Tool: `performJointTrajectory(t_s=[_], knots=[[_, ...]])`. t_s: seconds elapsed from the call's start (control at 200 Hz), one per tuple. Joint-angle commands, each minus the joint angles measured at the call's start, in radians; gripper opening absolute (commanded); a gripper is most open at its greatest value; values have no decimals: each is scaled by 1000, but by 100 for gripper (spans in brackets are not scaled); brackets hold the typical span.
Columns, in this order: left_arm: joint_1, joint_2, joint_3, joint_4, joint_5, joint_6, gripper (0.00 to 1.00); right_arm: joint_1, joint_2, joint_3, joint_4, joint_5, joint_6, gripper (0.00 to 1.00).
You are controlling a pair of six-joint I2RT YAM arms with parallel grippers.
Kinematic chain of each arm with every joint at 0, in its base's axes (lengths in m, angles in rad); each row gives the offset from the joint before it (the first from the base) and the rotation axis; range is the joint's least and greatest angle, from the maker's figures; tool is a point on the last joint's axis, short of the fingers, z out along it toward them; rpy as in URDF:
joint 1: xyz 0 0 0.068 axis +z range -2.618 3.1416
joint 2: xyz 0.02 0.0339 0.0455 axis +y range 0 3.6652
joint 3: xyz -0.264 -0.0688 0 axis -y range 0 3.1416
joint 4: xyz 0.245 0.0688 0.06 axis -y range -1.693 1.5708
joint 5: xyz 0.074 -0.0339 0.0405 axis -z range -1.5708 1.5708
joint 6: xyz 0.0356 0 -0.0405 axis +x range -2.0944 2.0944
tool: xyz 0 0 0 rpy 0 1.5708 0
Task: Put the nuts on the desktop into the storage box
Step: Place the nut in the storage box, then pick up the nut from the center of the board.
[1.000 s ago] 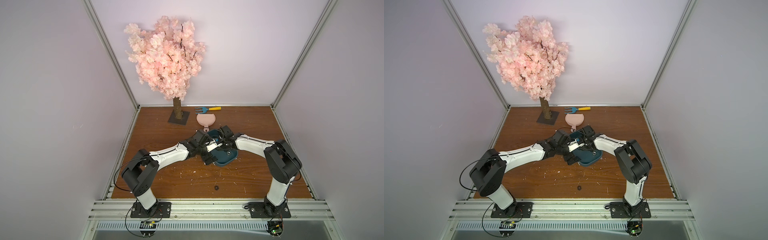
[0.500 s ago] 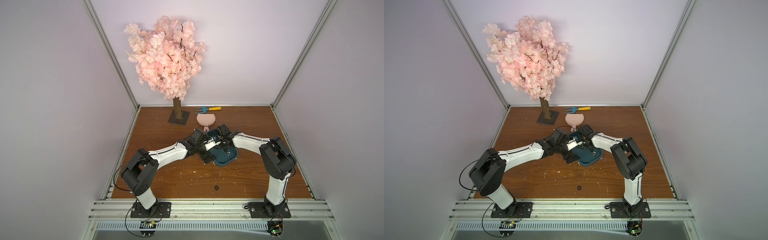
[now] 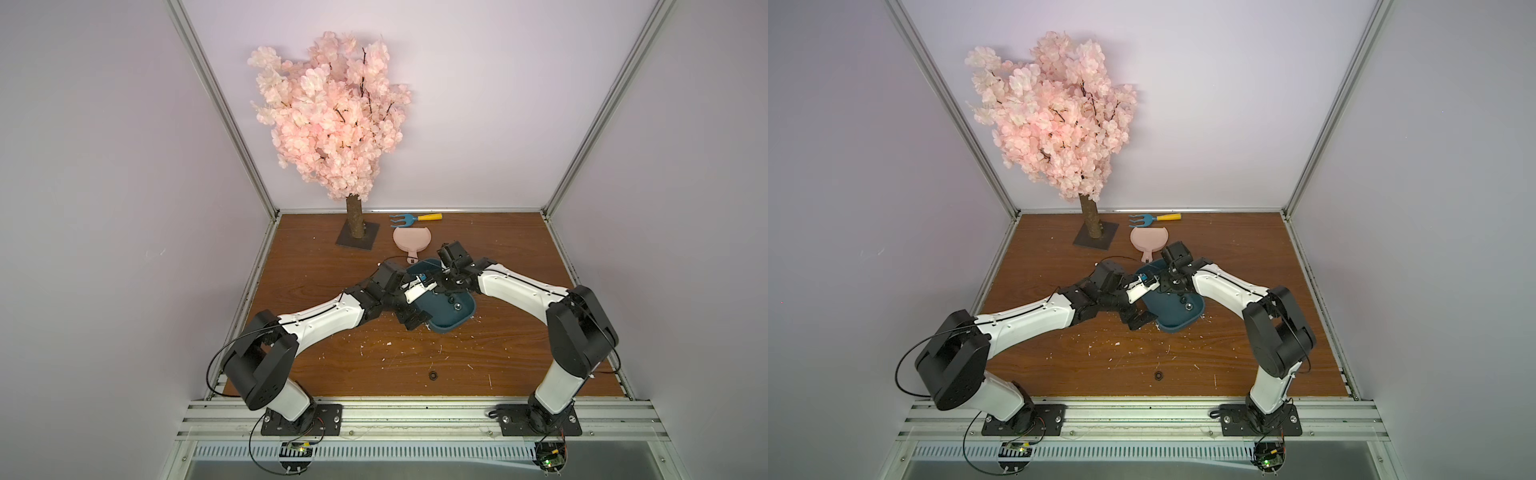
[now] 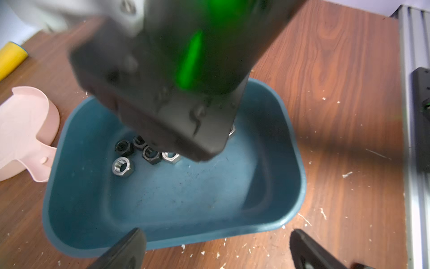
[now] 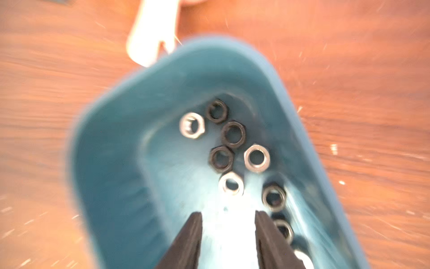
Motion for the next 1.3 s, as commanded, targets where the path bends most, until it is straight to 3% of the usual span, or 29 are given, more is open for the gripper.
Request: performJointTrajectory(t_s=[0.0,0.25,0.375,0.515,0.596,0.751,0.886,1.151,1.296], knots=[[9,-35,-26,29,36,-27,100,13,-96,-22,-63,-58,-91,45],[8,-139,-136,96,117,-70,100,65,-253,-44,-218,-73,-154,45],[-8,-239,-205,95,153,-30,100,113,-310,-73,-276,-124,-165,46],[-77,-379,-321,93,63,100,100,189,-386,-156,-268,-195,-175,47],[-78,-437,-375,95,60,109,100,254,-434,-219,-238,-201,-164,47],[-80,-515,-413,18,183,233,100,358,-504,-340,-154,-223,-51,50],[-86,-556,-446,-29,228,329,100,436,-536,-410,-128,-142,54,55],[-93,-512,-475,-35,201,350,100,602,-474,-511,-25,-43,244,61],[-96,-491,-495,4,256,343,100,654,-432,-533,15,-12,314,61]])
